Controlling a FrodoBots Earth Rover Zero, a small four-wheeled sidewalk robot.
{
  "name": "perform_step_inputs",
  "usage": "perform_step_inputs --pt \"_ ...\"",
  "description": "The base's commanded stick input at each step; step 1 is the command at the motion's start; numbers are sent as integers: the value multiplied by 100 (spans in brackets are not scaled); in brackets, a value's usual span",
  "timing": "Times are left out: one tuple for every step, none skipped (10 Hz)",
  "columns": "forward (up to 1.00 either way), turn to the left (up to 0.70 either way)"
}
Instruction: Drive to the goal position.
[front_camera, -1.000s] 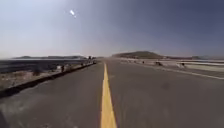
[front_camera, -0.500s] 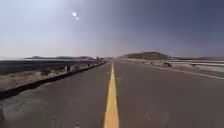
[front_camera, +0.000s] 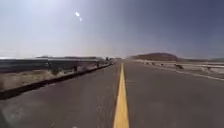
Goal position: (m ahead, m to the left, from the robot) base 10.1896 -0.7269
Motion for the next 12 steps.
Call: perform_step_inputs --pt "50 0" --pt "50 0" --pt "50 0" --pt "50 0" --pt "50 0" --pt "50 0" --pt "50 0" --pt "50 0" --pt "50 0" --pt "50 0" --pt "50 0" --pt "50 0"
